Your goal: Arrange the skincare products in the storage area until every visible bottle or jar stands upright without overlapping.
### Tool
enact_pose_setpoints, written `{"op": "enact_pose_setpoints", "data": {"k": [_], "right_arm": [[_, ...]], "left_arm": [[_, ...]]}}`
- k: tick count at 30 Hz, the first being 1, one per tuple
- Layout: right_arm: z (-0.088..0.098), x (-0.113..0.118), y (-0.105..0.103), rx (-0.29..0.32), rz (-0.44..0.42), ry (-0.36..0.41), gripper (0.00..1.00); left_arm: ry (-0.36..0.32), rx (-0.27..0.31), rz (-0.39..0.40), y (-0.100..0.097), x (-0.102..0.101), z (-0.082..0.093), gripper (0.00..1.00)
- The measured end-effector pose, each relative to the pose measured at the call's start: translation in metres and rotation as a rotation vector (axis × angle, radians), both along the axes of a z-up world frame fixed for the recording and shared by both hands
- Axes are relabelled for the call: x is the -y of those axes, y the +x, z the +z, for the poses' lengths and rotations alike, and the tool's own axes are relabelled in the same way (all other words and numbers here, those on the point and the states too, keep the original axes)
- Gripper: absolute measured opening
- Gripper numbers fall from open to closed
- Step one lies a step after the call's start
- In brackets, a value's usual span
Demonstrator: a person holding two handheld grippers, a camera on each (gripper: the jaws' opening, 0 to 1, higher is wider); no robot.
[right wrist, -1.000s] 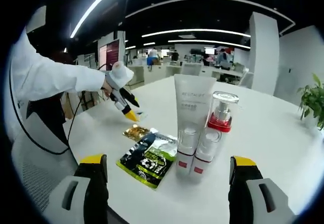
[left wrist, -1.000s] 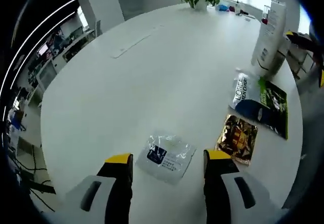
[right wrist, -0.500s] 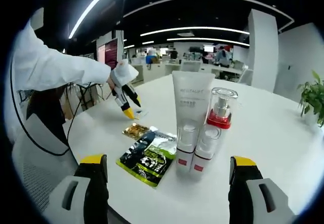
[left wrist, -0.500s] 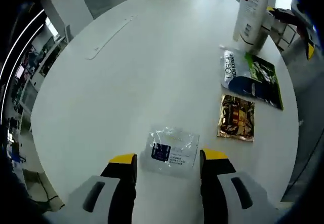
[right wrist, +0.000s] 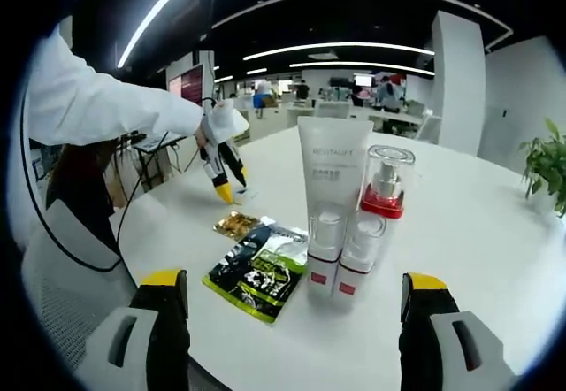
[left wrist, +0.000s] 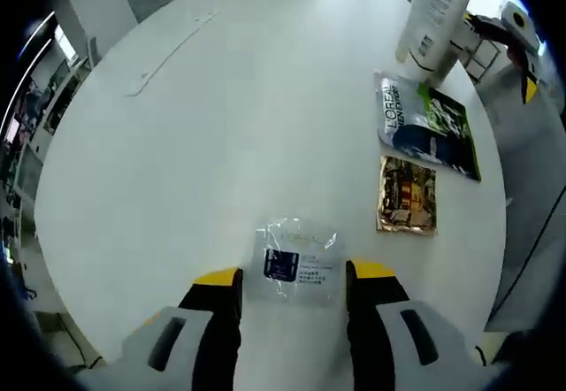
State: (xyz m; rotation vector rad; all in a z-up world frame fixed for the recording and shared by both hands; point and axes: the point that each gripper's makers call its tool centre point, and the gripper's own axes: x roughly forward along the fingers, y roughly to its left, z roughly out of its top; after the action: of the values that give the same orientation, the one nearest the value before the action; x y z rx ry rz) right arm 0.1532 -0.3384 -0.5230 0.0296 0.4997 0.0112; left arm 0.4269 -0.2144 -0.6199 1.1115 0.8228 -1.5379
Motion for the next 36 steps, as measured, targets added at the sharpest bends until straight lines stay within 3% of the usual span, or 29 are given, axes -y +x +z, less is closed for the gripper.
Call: {"op": "enact_pose_setpoints", "data": {"k": [4, 10, 16, 20, 23, 26, 28, 30, 36], "right_arm": [[0.000, 0.000, 0.000, 0.001, 0.000, 0.001, 1.00], [0.000, -0.001, 0.000, 0.002, 0.009, -0.002, 1.00], [0.002, -0.002, 0.000, 0.010, 0.011, -0.001, 1.00], [0.003, -0.003, 0.000, 0.013, 0.016, -0.003, 1.00], [0.003, -0.003, 0.000, 0.013, 0.019, -0.008, 1.00], [0.004, -0.004, 0.001, 0.017, 0.025, -0.009, 1.00], [0.003, -0.006, 0.001, 0.015, 0.032, -0.012, 1.00], [0.003, -0.006, 0.000, 0.014, 0.036, -0.017, 1.00], [0.004, -0.007, 0.001, 0.019, 0.041, -0.024, 1.00]], "left_arm": [[0.019, 0.003, -0.017, -0.003, -0.004, 0.000, 0.41], [0.043, 0.003, 0.012, 0.001, -0.009, -0.002, 0.40], [0.094, 0.008, 0.081, -0.007, -0.027, -0.001, 0.39], [0.105, 0.013, 0.088, -0.013, -0.034, -0.002, 0.39], [0.087, 0.001, 0.150, -0.029, -0.049, -0.001, 0.39], [0.085, 0.002, 0.167, -0.031, -0.052, -0.001, 0.39], [0.095, 0.004, 0.177, -0.048, -0.061, 0.000, 0.39], [0.104, 0.004, 0.194, -0.046, -0.059, 0.000, 0.39], [0.125, 0.002, 0.220, -0.064, -0.073, 0.000, 0.39]]}}
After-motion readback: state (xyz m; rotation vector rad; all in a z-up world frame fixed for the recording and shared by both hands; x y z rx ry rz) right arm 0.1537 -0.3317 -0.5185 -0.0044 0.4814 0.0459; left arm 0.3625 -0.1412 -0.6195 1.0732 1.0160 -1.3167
